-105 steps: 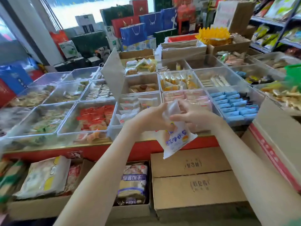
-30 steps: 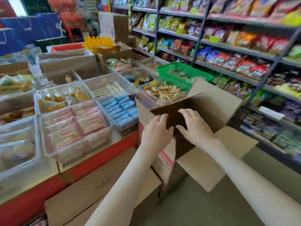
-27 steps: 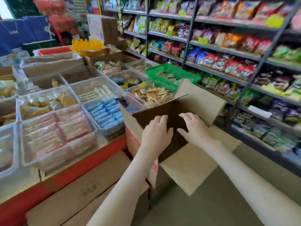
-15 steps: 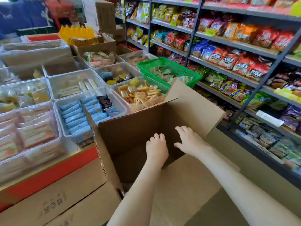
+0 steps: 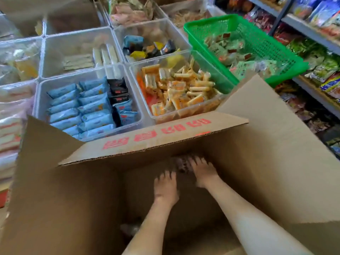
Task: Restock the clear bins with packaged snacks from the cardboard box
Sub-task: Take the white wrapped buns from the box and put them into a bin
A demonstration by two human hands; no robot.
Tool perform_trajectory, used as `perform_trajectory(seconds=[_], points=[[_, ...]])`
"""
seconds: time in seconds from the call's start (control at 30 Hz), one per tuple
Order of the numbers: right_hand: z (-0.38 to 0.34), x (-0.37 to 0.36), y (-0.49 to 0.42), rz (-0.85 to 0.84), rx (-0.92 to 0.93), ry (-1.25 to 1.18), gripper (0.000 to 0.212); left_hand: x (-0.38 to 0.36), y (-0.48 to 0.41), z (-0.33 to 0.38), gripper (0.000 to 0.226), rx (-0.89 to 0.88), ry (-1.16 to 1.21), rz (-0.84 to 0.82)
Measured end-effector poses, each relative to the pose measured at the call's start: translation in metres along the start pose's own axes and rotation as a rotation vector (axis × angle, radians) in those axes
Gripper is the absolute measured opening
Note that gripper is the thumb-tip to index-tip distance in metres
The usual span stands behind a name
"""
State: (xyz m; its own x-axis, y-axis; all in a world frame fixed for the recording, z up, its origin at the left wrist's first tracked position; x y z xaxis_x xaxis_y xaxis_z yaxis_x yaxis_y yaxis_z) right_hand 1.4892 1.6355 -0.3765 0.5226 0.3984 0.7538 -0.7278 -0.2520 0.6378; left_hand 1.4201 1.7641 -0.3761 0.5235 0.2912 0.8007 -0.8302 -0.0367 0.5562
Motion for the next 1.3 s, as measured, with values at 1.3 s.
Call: perform_trajectory(seconds=[1.3], points=[[-0.008,0.093,0.205,0.584,0.245,-0.049,0.096,0.094,0.168,0.031,0.1,-0.409,0.084,0.579]])
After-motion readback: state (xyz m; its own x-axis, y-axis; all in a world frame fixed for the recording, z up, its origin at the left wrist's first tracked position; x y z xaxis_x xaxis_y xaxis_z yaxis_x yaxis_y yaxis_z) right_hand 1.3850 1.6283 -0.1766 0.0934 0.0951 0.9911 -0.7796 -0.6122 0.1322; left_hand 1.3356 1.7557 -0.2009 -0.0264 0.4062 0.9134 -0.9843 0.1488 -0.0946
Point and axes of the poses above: each hand's wrist, its own y-axis away from the middle knuckle, its own x-axis out of the back of the hand, z = x × y, the point moved 2 cm from there along -y, towards the middle knuckle, and after that the axes turned 9 degrees about y, right-handed, at the moved point
